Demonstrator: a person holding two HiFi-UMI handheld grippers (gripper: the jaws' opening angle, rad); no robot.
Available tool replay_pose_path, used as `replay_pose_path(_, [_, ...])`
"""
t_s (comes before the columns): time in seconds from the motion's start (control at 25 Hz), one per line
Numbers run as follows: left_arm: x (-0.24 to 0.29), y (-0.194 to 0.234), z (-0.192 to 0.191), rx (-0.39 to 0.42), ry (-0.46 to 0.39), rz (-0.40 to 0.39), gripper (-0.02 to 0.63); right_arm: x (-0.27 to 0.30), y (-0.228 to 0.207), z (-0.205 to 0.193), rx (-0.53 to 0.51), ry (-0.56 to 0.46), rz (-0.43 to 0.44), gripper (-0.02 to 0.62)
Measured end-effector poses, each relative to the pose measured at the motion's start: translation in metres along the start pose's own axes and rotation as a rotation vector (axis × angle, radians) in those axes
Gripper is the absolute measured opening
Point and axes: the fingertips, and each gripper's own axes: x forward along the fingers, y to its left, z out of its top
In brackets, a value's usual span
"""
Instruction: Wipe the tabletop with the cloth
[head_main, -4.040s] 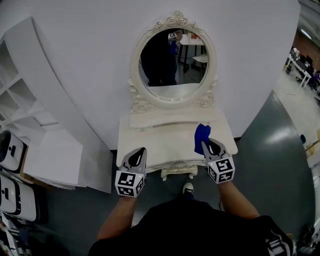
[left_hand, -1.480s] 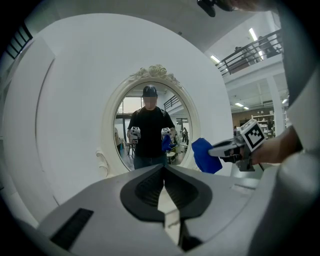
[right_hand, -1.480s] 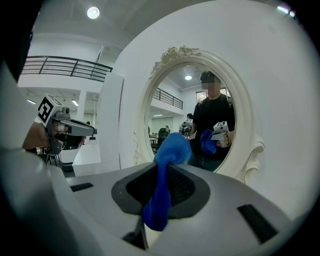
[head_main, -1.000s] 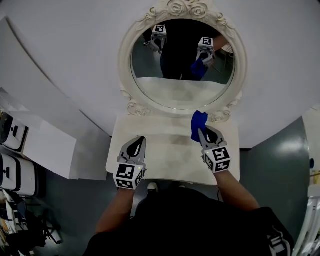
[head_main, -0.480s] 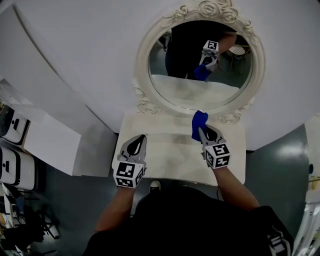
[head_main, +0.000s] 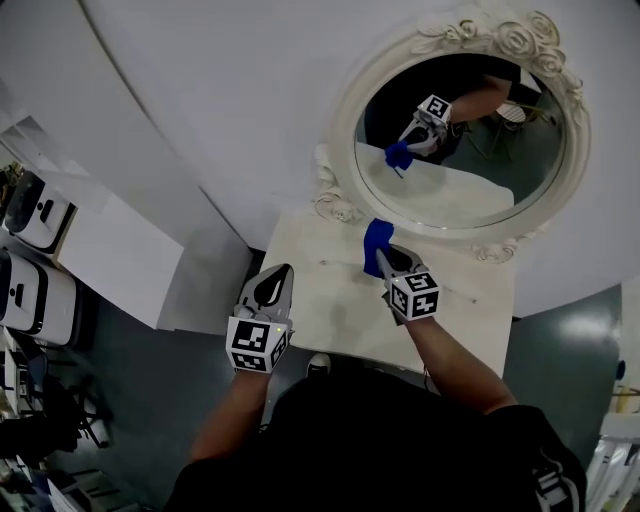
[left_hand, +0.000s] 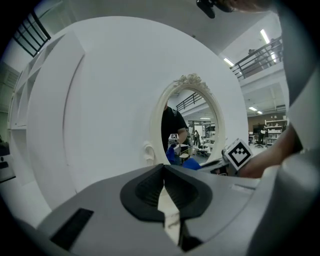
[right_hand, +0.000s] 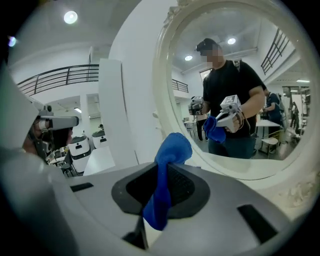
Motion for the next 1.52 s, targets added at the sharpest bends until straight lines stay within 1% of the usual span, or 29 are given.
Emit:
replay_pose_path(0.12, [-0.007,0.021,-0.001,-0.005,-0.013,0.037,0.011,0.041,0.029,-0.014,0.004,0.052,0.062,0.040])
replay_pose_path(0.28, [-0.014,0.047,-0.006,-0.016,-0.017,0.074,0.011,0.093,0.069,-0.038,-0.037,0.126,0.138,0.040])
replay_pose_path(0.36, [-0.017,0.059,-0.008,-0.021,-0.015,0.088,0.011,0.115,0.088,-0.049,-0.037,0.160,0.171,0.040])
replay_pose_path(0.56, [-0.021,0.085,-0.015,-0.034,-0.009,0.120,0.011,0.163,0.131,-0.083,0.010,0.259,0.248,0.040])
replay_pose_path(0.84, [-0.021,0.111,-0.024,-0.036,0.006,0.133,0.011,0.214,0.180,-0.126,0.083,0.369,0.323,0.040])
replay_pose_path(1.0, [-0.019,0.116,-0.033,-0.015,0.020,0.121,0.011,0.240,0.200,-0.149,0.152,0.408,0.352,0.040])
replay_pose_path(1.2, [-0.017,0.119,-0.043,-0.009,0.043,0.105,0.011,0.268,0.219,-0.180,0.223,0.466,0.362,0.040])
replay_pose_path(1.4, [-0.021,0.125,-0.053,-0.008,0.065,0.090,0.011,0.291,0.224,-0.211,0.303,0.528,0.348,0.040])
replay_pose_path(1.52, [-0.024,0.124,-0.064,-0.010,0.087,0.084,0.011,0.295,0.216,-0.234,0.365,0.580,0.315,0.039])
